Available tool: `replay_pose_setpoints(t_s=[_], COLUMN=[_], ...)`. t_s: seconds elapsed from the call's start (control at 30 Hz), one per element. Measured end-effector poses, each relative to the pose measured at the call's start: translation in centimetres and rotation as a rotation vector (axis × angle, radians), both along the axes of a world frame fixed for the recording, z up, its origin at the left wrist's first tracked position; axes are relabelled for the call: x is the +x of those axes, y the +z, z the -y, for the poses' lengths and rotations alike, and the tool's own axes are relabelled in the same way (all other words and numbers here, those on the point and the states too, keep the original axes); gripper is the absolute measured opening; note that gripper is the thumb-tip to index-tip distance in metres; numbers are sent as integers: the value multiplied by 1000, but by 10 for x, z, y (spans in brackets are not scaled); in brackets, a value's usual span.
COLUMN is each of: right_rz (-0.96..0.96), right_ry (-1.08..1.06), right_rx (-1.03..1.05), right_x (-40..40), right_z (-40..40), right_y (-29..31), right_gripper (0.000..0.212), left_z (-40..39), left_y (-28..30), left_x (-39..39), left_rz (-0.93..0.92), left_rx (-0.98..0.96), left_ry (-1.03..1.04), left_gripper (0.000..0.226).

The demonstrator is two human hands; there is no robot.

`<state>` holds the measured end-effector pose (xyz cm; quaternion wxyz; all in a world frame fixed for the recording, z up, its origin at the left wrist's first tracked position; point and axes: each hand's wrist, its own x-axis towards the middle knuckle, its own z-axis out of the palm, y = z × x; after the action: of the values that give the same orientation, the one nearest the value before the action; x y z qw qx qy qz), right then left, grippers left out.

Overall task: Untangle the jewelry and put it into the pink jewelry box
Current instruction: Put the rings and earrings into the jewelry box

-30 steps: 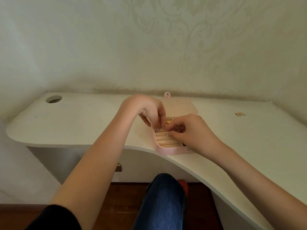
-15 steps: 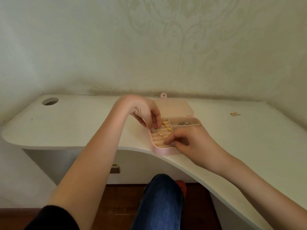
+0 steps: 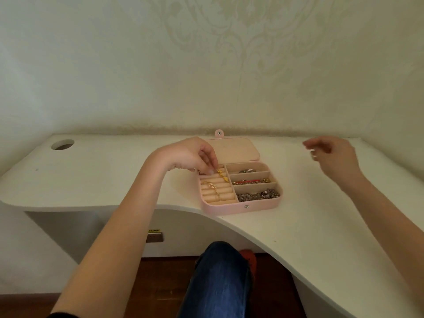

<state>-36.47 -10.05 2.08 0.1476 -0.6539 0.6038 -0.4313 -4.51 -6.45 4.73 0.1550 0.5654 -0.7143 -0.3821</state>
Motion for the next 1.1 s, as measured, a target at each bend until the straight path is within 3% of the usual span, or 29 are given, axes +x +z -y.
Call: replay_pose_setpoints(t_s=[0.1, 0.2, 0.33, 0.53, 0.77, 0.93, 1.1], right_rz=[-110, -256, -290, -70, 421, 415, 458], right_ry=[-160, -111, -117, -24, 555, 682, 679], right_rx=[74, 171, 68, 84, 278, 307, 359], right_x=[-38, -49, -47, -29, 42, 67, 68], right_z=[29, 44, 48, 30, -28, -55, -66], right_y=[-18, -37, -43, -25, 18, 28, 29], right_gripper=[36, 30, 19, 7, 6, 7, 8], left_z=[-4, -4, 0, -2, -25, -34, -40], left_y=[-11, -22, -29, -26, 3, 6, 5], left_x=[1, -6, -15, -25, -67, -81, -69], left_rz=[-150, -282, -277, -217, -382, -604, -605], left_rx=[-131, -242, -301, -429, -487, -375, -345], left_ry=[90, 183, 242, 339, 208, 140, 168], left_gripper=[15, 16, 18, 20, 13, 15, 21])
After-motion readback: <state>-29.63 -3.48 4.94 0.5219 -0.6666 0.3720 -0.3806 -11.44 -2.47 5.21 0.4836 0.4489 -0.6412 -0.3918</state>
